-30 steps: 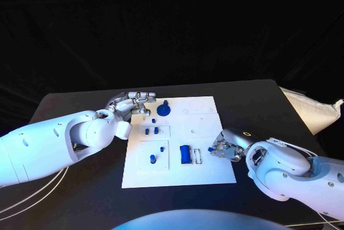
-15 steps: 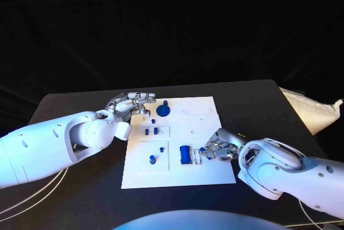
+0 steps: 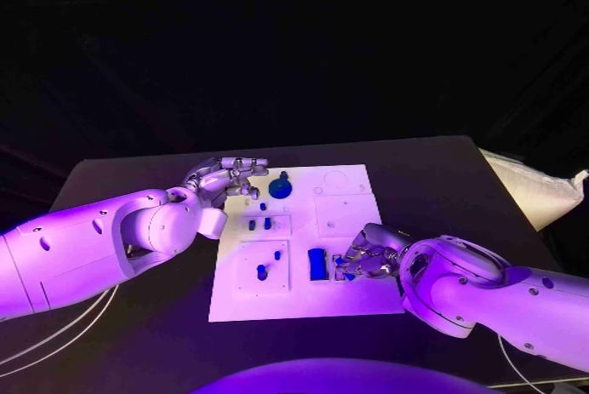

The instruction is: Assemble the parts on the task board

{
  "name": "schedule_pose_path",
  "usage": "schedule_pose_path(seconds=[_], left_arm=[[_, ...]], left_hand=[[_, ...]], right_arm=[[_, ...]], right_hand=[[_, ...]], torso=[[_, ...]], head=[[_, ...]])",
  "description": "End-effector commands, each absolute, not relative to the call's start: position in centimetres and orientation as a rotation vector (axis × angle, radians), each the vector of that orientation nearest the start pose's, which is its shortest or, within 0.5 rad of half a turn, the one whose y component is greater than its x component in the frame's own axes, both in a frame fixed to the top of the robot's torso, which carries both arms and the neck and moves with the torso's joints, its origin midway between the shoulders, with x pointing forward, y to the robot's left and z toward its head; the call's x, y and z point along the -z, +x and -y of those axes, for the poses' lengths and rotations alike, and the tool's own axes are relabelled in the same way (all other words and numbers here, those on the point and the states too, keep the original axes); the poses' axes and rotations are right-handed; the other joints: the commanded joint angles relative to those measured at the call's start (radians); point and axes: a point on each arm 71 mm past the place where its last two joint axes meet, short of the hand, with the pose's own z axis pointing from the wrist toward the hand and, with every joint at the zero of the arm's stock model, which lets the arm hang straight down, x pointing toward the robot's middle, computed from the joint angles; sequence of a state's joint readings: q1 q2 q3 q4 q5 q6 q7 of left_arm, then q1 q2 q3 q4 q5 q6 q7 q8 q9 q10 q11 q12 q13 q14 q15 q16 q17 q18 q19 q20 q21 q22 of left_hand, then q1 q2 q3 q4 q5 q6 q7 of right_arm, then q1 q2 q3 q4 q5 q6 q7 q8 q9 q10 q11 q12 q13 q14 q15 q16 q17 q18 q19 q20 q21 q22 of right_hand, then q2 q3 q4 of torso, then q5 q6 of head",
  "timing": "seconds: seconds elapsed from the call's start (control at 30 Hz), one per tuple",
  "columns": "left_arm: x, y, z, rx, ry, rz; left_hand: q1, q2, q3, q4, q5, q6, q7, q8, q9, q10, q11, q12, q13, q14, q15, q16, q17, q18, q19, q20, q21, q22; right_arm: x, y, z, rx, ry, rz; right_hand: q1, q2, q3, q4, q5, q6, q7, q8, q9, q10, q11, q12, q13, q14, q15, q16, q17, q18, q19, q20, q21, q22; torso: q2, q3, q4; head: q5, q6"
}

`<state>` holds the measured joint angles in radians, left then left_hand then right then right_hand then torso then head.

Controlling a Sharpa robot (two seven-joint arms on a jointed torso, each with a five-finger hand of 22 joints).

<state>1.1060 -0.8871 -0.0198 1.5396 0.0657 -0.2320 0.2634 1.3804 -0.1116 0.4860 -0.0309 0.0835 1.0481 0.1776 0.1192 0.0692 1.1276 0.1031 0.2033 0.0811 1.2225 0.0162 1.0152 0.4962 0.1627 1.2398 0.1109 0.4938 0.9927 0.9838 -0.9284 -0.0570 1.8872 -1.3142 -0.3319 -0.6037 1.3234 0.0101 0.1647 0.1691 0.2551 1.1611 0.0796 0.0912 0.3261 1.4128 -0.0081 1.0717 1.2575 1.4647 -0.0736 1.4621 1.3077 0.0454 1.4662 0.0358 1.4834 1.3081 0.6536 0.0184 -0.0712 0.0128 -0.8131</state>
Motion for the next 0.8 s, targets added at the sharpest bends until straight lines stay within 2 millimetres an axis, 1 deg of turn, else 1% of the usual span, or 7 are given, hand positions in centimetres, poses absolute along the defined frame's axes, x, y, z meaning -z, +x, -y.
schedule_pose_path(seconds=[0.03,0.27,0.5,0.67,0.8], left_arm=[[22.29,46.72,-21.82,1.549,-1.323,-1.598],[22.34,46.69,-21.81,1.548,-1.319,-1.612],[22.35,46.66,-21.74,1.551,-1.314,-1.622],[22.36,46.65,-21.73,1.552,-1.313,-1.625],[22.36,46.64,-21.73,1.552,-1.313,-1.627]], left_hand=[[0.001,0.006,-0.001,-0.005,0.004,-0.008,0.001,0.006,0.0,-0.008,0.0,0.006,-0.001,-0.008,-0.002,0.003,-0.001,0.02,-0.003,0.001,-0.004,-0.001],[0.002,0.006,0.0,-0.007,0.004,-0.009,0.002,0.006,0.0,-0.009,0.0,0.007,-0.001,-0.009,-0.002,0.003,-0.001,0.019,-0.003,0.001,-0.004,0.0],[0.001,0.005,0.0,-0.007,0.004,-0.009,0.002,0.006,-0.001,-0.01,0.0,0.007,-0.001,-0.009,-0.002,0.003,-0.002,0.019,-0.003,0.001,-0.004,0.0],[0.001,0.005,0.0,-0.007,0.004,-0.009,0.002,0.006,-0.001,-0.01,0.0,0.007,-0.001,-0.009,-0.002,0.003,-0.002,0.019,-0.003,0.001,-0.004,0.0],[0.001,0.005,0.0,-0.007,0.004,-0.009,0.002,0.006,-0.001,-0.01,0.0,0.007,-0.001,-0.009,-0.002,0.003,-0.002,0.019,-0.003,0.001,-0.004,0.0]], right_arm=[[26.21,36.57,16.53,-0.534,0.216,-2.125],[26.23,36.74,16.42,-0.527,0.201,-2.114],[26.28,36.8,16.27,-0.521,0.181,-2.115],[26.36,36.83,16.24,-0.514,0.164,-2.121],[26.39,36.84,16.17,-0.512,0.155,-2.123]], right_hand=[[-0.008,0.0,0.0,0.005,0.005,0.032,-0.022,0.005,0.001,0.018,-0.011,0.006,0.003,0.076,-0.007,-0.006,0.111,-0.013,0.03,-0.004,0.005,0.144],[-0.025,0.002,0.003,0.015,0.006,0.045,-0.028,0.016,0.006,0.027,-0.015,0.029,0.019,0.075,-0.011,-0.009,0.107,-0.012,0.029,-0.007,0.003,0.142],[-0.049,0.008,0.005,0.031,0.003,0.054,-0.033,0.026,0.012,0.039,-0.019,0.059,0.04,0.076,-0.014,-0.008,0.109,-0.013,0.032,-0.01,0.005,0.145],[-0.064,0.014,0.006,0.042,0.003,0.059,-0.035,0.032,0.016,0.047,-0.021,0.08,0.054,0.077,-0.016,-0.005,0.112,-0.014,0.035,-0.012,0.008,0.149],[-0.07,0.016,0.007,0.046,0.003,0.06,-0.036,0.035,0.017,0.05,-0.022,0.089,0.06,0.077,-0.017,-0.005,0.113,-0.015,0.035,-0.013,0.008,0.15]], torso=[[0.0,0.0003,0.0006],[0.0,0.0003,0.0006],[0.0,-0.0002,-0.0001],[0.0,0.0004,0.0],[0.0,0.0003,-0.0002]], head=[[0.001,0.0],[0.002,-0.001],[0.004,-0.003],[0.005,-0.004],[0.005,-0.004]])
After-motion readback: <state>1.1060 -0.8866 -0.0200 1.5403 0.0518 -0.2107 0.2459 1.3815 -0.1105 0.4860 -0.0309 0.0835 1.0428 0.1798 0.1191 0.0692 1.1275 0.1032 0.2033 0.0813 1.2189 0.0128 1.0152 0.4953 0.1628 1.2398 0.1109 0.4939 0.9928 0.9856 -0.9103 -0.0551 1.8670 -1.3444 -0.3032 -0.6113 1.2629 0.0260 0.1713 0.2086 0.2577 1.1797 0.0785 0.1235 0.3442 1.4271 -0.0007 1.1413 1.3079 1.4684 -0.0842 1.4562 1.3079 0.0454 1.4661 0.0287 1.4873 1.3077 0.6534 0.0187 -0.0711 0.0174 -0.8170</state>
